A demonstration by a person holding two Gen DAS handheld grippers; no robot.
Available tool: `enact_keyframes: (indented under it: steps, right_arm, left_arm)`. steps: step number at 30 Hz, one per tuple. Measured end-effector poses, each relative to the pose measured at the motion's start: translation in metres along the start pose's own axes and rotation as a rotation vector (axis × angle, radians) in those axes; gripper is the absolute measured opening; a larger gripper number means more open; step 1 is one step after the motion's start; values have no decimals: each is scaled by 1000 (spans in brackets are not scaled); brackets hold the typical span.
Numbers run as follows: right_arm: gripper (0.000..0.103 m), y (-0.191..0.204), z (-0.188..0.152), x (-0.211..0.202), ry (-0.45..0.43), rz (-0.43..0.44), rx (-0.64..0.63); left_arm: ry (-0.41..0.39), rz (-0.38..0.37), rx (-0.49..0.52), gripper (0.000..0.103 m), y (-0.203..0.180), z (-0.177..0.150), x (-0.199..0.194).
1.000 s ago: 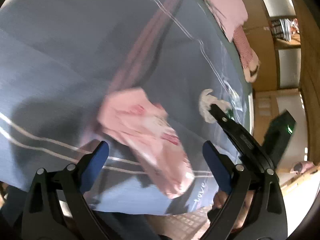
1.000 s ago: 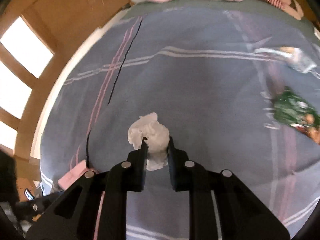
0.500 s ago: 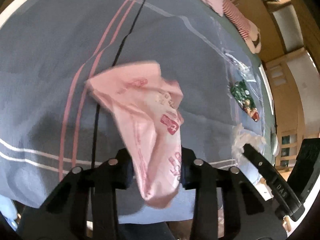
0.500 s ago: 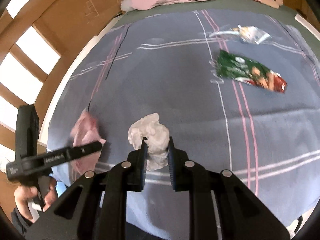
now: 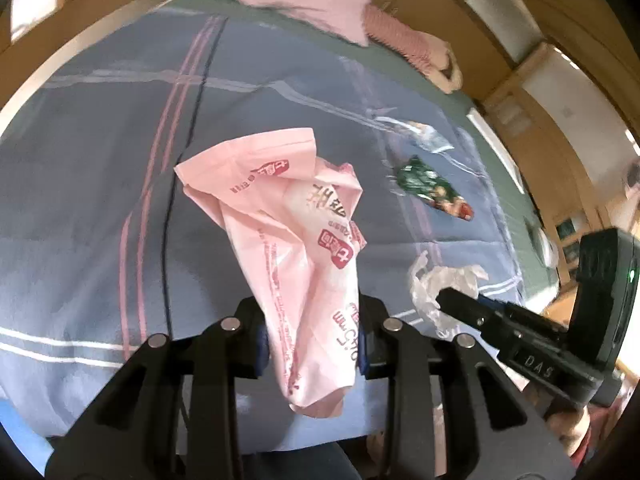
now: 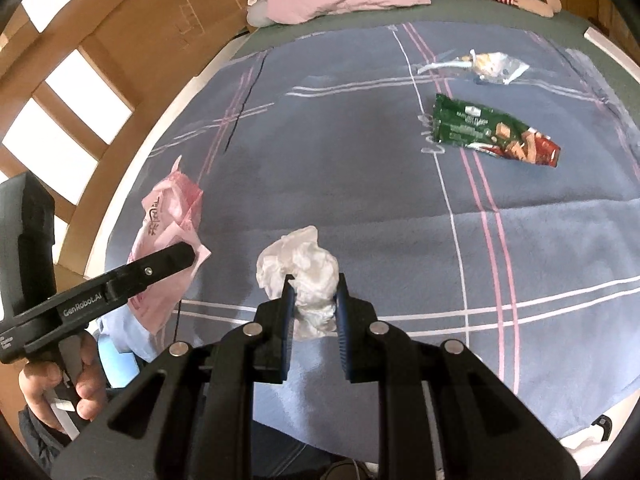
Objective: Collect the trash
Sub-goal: 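Carry the pink pack and white tissue to the bin and release both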
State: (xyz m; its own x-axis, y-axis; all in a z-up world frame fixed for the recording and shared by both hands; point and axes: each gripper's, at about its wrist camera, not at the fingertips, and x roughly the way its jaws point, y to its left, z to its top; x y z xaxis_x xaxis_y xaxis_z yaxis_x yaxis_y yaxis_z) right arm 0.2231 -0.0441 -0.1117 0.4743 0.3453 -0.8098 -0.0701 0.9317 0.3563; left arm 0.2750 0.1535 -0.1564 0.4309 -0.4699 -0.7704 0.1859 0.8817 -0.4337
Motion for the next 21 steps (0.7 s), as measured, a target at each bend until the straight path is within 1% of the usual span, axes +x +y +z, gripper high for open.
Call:
enact_keyframes:
  steps: [2,5,7,8,10,12,13,15,16,18,21]
  right_arm:
    - [20,-2,-1,-14,-26,11,6]
    - [20,-7,-8,-40,-66,26,27]
    - [20,-14,-16,-57,-85,20,39]
    - [20,-18,-21,-67,-96,2,45]
    - [20,-31,-34,-88,-120,-22,68]
    - [20,-40,-42,-102,-127,-24,84]
    - [20,-46,-49,-112,-130,-29,90]
    - [20,-58,-62,-130,-133,-52,83]
    - [20,-64,-73,-142,-122,-88,69]
    - [20,-71,-86,-152,-113,-121,67]
    - [20,-88,-118,-169,-79,-142,84]
  left_arm:
    - [-10,-30,31,32,-7,-1,-6]
    - [-27,-102,73,32,-22,-3,-12]
    - [-47,-138,103,32,-35,-5,-15]
    - [-54,-147,121,32,-43,-7,-17]
    - [-56,-126,165,32,-63,-13,-20]
    - [-66,-100,227,32,-88,-23,-27]
    - [-83,-95,271,32,-106,-31,-34]
    - [-110,-84,331,32,-130,-43,-43]
    - [-123,-74,366,32,-142,-51,-48]
    - [-131,-63,438,32,-169,-70,-53]
    - [-134,-47,519,32,-199,-92,-54]
